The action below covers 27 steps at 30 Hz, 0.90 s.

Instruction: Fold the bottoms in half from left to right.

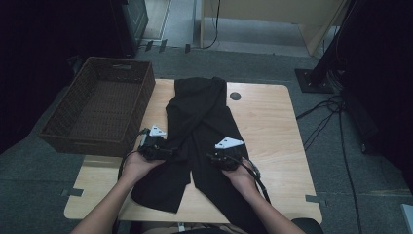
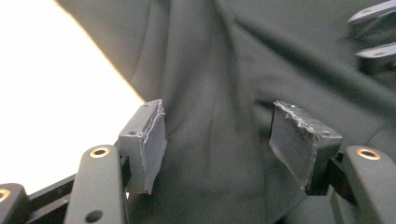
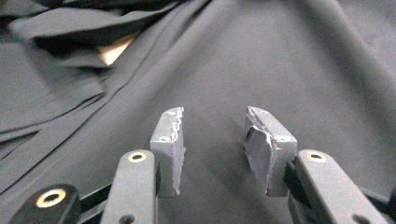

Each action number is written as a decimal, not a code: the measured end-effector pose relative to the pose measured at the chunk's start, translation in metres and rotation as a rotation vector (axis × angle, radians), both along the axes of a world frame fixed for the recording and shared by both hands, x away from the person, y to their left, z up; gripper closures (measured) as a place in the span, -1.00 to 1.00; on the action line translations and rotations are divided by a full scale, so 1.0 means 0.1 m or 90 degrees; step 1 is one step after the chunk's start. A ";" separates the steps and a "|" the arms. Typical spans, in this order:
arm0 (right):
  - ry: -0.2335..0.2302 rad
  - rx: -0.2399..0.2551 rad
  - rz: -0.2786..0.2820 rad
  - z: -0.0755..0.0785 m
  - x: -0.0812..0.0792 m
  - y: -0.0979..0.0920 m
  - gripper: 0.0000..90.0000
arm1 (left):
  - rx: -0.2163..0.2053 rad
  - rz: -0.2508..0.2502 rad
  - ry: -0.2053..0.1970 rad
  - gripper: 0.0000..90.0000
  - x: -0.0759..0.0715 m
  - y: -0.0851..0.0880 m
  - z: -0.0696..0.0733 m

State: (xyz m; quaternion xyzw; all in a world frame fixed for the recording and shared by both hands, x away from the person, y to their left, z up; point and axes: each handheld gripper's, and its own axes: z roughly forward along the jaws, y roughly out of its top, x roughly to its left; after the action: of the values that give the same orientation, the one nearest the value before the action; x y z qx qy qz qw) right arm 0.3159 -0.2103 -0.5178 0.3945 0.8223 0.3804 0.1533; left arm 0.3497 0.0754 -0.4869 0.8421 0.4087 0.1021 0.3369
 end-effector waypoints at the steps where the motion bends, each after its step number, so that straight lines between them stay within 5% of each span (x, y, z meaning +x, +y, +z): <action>1: -0.003 0.002 -0.002 -0.01 -0.03 0.01 0.29 | -0.001 0.004 0.002 -0.21 -0.01 0.02 -0.01; 5: -0.026 0.003 -0.003 -0.04 -0.10 0.04 0.34 | 0.018 0.022 0.022 -0.23 0.02 0.05 -0.10; 7: -0.025 0.003 -0.005 -0.04 -0.08 0.05 0.36 | 0.025 0.018 0.012 -0.22 0.03 0.04 -0.15; 13: -0.028 0.006 -0.009 -0.04 0.09 0.19 0.38 | 0.052 -0.013 -0.001 0.69 0.06 -0.08 -0.12; 15: -0.026 0.004 -0.015 -0.03 0.19 0.26 0.38 | 0.032 -0.018 0.019 0.93 0.10 -0.09 -0.10; 18: -0.022 0.007 -0.028 -0.03 0.31 0.34 0.38 | -0.037 -0.021 0.047 0.97 0.15 -0.07 -0.01; 21: -0.020 0.007 -0.028 -0.03 0.34 0.37 0.38 | -0.077 -0.036 0.029 0.97 0.11 -0.09 0.16; 24: -0.017 0.004 -0.005 -0.02 0.23 0.33 0.37 | -0.108 -0.051 0.007 0.97 0.04 -0.09 0.34; 27: -0.024 0.006 0.016 -0.04 0.02 0.31 0.36 | -0.141 -0.064 0.017 0.97 -0.01 -0.09 0.44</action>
State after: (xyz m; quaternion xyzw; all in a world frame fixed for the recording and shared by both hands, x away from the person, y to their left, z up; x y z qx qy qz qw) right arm 0.3181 -0.1790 -0.5214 0.3776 0.8223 0.3938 0.1619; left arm 0.3484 0.0666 -0.4433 0.8203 0.3792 0.0286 0.4271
